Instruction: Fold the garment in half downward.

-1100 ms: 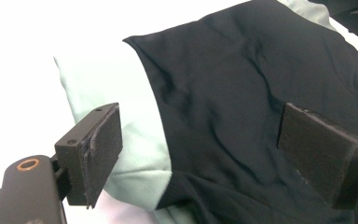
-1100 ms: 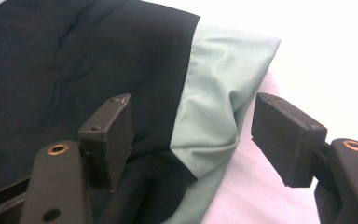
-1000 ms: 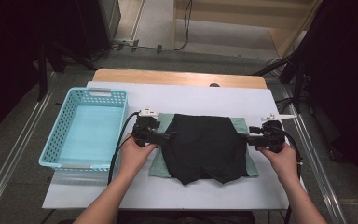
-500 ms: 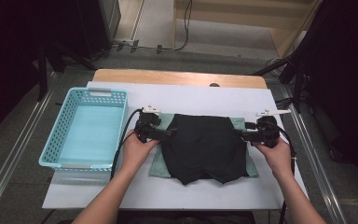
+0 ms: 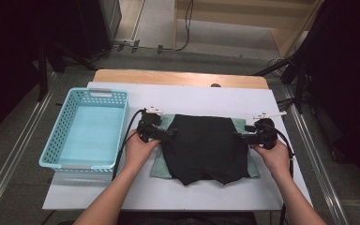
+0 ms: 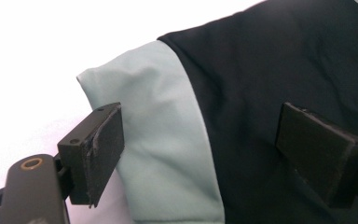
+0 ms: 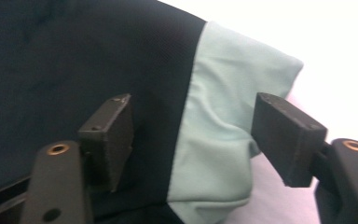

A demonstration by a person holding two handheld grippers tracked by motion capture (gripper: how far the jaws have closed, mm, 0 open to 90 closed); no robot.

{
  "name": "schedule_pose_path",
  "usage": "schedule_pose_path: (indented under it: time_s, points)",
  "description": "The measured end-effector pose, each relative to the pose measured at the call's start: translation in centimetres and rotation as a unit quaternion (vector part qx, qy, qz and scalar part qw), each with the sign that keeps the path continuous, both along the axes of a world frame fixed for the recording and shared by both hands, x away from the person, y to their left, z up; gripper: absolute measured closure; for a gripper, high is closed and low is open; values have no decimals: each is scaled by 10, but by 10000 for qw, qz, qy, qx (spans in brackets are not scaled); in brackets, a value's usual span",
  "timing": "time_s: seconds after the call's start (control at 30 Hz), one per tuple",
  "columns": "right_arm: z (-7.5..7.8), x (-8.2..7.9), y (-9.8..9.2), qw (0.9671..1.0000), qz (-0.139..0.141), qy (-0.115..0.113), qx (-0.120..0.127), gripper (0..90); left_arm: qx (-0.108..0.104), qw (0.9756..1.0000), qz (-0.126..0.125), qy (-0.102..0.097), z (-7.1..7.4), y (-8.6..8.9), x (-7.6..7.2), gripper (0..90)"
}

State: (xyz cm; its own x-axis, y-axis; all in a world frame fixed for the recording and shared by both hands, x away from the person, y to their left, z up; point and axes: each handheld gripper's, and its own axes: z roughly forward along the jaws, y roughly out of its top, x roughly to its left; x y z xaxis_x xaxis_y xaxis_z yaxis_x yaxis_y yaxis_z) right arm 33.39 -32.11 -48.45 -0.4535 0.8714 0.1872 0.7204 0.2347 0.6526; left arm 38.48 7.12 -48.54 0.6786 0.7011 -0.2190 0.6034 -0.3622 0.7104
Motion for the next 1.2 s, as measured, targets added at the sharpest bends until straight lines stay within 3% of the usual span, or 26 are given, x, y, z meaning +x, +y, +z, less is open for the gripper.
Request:
schedule_pose_path:
  time_s: [0.1,0.27,0.53,0.73,0.87,0.97,1.07,1.13,1.2]
  points:
    - [-2,0,1,10000,-61,2,6,293,-103,9999,6,121,-7,-2,4,170]
    - [-11,3,5,9998,-65,37,-204,320,2,9999,-57,147,-14,-5,5,170]
    - [-21,7,7,9999,56,134,1,408,7,9998,-109,153,-17,-6,3,243]
    - [-23,4,13,9999,64,120,20,474,-11,9996,-238,172,-18,-11,-1,412]
    - [-23,3,16,9999,93,122,13,522,-160,9995,-179,228,-20,-11,-2,511]
    - [-22,3,17,9998,128,155,32,581,-98,9994,-151,279,-19,-12,-3,582]
    - [-20,4,18,9996,131,238,59,646,-124,9992,-97,377,-18,-13,-4,639]
    - [-19,4,17,9991,102,362,200,686,-202,9985,25,511,-18,-11,-3,673]
    - [-18,5,14,9984,100,465,304,731,-143,9985,44,521,-16,-12,-4,725]
